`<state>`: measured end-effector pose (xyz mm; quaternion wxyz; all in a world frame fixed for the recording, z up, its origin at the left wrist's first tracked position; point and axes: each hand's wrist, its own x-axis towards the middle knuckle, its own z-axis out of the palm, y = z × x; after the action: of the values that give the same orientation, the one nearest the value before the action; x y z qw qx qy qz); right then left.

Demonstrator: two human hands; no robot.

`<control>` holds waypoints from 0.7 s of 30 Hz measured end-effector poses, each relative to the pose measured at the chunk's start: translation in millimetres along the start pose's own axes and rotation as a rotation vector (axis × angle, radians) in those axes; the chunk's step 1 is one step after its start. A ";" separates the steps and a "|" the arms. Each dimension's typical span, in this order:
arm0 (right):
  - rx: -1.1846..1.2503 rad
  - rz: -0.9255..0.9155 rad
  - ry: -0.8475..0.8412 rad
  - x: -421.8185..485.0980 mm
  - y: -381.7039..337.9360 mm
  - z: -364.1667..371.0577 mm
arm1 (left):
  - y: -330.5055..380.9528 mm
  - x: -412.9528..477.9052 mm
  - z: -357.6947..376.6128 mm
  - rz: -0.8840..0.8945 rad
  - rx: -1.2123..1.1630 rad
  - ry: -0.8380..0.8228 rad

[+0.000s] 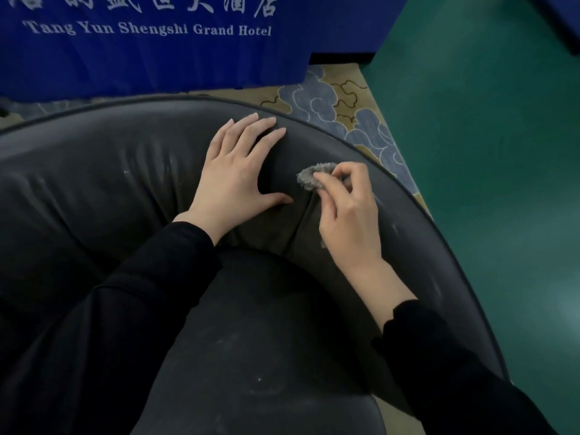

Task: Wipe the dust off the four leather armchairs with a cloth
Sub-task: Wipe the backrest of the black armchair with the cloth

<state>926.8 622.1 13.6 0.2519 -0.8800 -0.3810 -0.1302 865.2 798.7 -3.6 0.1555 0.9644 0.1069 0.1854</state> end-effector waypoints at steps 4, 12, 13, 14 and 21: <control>0.015 0.043 0.001 -4.3 -6.1 2.3 | 0.5 0.4 -1.0 -0.007 -0.002 -0.009; 0.066 0.161 0.085 39.9 3.6 -3.4 | 1.4 1.5 -3.6 -0.020 -0.012 -0.024; 0.070 0.151 0.047 51.8 2.9 -2.5 | 1.9 1.8 -3.4 -0.025 -0.016 -0.026; 0.070 0.134 -0.004 64.1 0.5 -1.1 | 2.0 2.1 -3.1 -0.034 -0.022 -0.023; 0.074 0.101 -0.269 113.2 -21.1 11.4 | 2.1 2.2 0.2 -0.108 0.002 -0.007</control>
<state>988.2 709.1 58.9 0.2368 -0.8978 -0.3709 0.0159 867.5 797.3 -2.4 0.1647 0.9580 0.1583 0.1732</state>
